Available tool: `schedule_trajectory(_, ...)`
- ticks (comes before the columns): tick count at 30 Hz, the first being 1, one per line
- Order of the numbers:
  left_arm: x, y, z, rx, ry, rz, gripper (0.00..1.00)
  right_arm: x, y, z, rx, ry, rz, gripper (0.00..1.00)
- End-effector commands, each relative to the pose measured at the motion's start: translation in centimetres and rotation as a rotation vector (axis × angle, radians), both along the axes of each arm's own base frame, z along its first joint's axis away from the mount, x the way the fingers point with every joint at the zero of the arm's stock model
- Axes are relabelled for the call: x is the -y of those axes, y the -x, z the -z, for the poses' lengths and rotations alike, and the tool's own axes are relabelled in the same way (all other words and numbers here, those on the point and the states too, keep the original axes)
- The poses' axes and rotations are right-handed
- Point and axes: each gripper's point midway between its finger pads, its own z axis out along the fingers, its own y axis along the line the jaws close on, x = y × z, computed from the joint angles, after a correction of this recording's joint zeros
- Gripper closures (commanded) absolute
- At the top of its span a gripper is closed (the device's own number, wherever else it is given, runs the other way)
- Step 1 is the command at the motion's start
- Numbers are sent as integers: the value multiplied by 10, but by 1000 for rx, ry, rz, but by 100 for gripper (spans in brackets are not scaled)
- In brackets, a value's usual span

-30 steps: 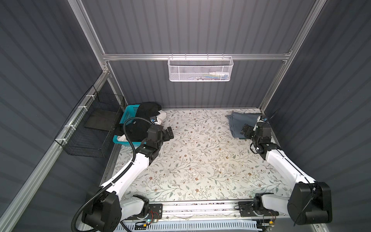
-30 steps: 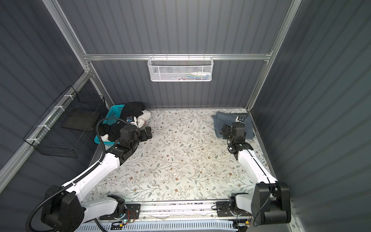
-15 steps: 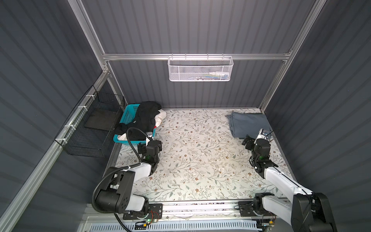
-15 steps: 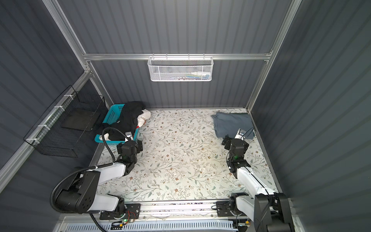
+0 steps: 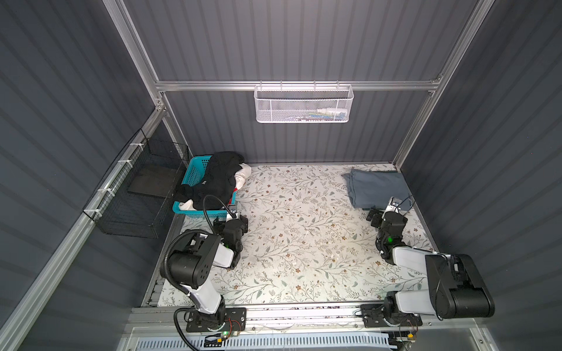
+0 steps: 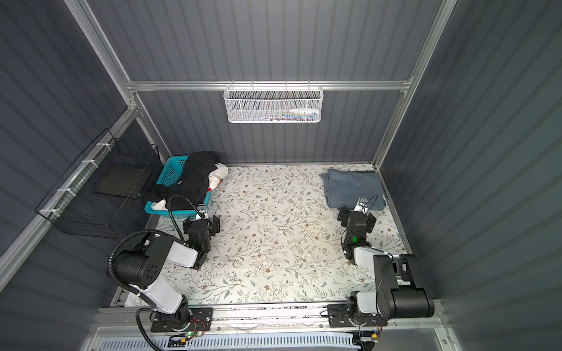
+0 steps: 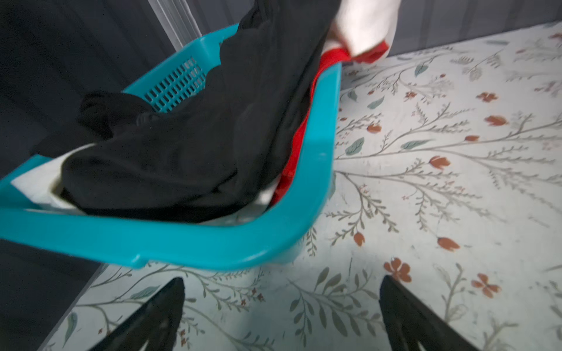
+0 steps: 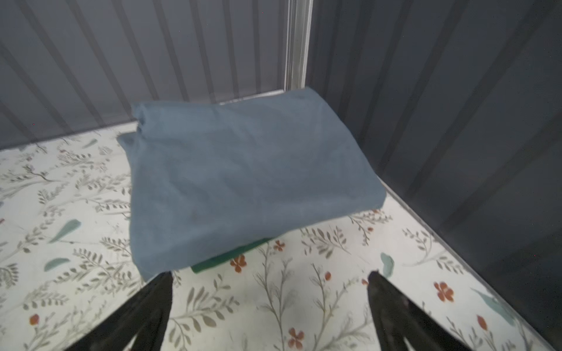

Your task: Fold and stack the t-shirts

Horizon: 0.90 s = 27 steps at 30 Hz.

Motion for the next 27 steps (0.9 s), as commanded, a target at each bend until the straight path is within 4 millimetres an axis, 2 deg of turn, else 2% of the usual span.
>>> schedule_trajectory(1,4,-11,-15,46,13,37,0,-1,-6,-20,112,-19,-38,1)
schedule_trajectory(5,-2,-20,0,11,105,91,0,-5,-14,-14,82,-47,-98,1)
schedule_trajectory(6,-2,-24,-1,17,91,89,0,-7,-18,-12,57,-47,-115,1)
schedule_trajectory(7,-2,-23,7,-45,108,86,0,-11,-21,-10,37,-53,-135,1)
schedule_trajectory(9,-8,-30,6,-31,125,72,0,-12,-21,-11,51,-56,-155,1)
schedule_trajectory(14,-15,-29,10,-62,149,46,0,-40,-23,-4,86,-73,-363,1)
schedule_trajectory(27,-15,-29,9,-52,149,43,0,-38,-20,-5,83,-65,-343,1)
